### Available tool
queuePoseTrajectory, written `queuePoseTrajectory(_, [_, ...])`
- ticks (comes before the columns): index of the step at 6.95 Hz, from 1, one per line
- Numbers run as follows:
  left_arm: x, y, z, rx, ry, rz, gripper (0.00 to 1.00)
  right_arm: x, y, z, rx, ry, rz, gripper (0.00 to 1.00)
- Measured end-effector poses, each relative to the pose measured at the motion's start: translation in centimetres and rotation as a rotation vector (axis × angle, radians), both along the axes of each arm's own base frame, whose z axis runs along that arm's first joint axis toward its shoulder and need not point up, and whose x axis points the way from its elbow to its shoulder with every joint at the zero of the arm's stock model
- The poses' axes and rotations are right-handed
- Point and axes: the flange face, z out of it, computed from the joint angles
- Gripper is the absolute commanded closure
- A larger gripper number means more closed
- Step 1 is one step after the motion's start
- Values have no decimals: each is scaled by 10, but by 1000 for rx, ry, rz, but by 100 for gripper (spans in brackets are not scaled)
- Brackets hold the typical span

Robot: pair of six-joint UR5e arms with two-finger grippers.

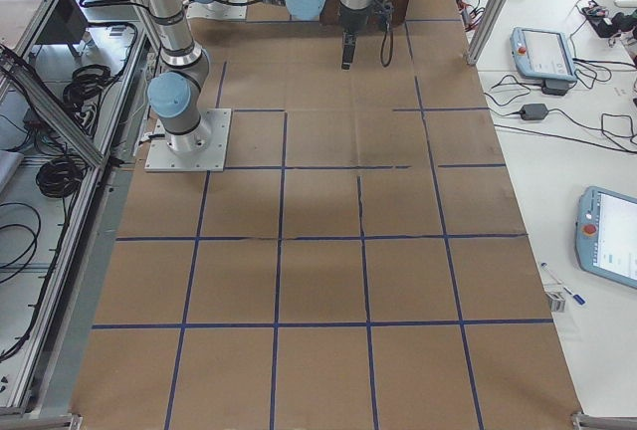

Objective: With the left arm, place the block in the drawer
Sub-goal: 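Move the left gripper from above the cabinet toward its drawer side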

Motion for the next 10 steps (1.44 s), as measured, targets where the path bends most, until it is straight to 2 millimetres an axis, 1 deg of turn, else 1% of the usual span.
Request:
queuePoseTrajectory(5, [0,-2,2,-6,-1,1,1,0,0,0,0,0,0,0])
queuePoseTrajectory(6, [3,-2,4,-11,-2,5,1,0,0,1,-1,0,0,0])
queuePoseTrajectory(7, [10,-3,7,-18,-3,18,1,0,0,0,-1,0,0,0])
queuePoseTrajectory(8, [22,-5,9,-22,-3,42,1,0,0,0,0,0,0,0])
queuePoseTrajectory(9, [42,-9,10,-25,-3,63,1,0,0,0,1,0,0,0])
queuePoseTrajectory(10, [69,-13,10,-27,-2,72,1,0,0,0,0,0,0,0])
